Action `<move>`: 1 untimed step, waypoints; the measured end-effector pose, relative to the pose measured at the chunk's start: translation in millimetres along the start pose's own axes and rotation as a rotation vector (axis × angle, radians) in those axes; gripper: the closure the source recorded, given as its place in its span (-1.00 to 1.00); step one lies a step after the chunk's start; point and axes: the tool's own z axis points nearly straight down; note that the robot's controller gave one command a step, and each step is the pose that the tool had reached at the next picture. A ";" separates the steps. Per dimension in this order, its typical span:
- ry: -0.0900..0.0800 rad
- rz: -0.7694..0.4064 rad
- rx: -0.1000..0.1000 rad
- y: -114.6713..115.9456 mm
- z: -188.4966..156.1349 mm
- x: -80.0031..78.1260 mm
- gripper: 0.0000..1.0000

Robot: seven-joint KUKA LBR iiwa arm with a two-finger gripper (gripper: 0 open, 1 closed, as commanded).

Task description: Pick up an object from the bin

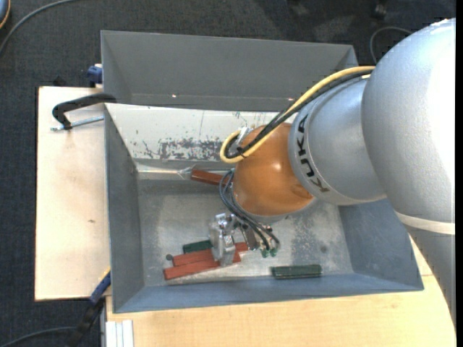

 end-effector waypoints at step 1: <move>0.008 0.069 0.003 33.0 0.5 -23.2 1.00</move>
Offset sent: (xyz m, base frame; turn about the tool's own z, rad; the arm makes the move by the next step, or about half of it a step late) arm 0.0122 0.0370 -0.0051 0.0705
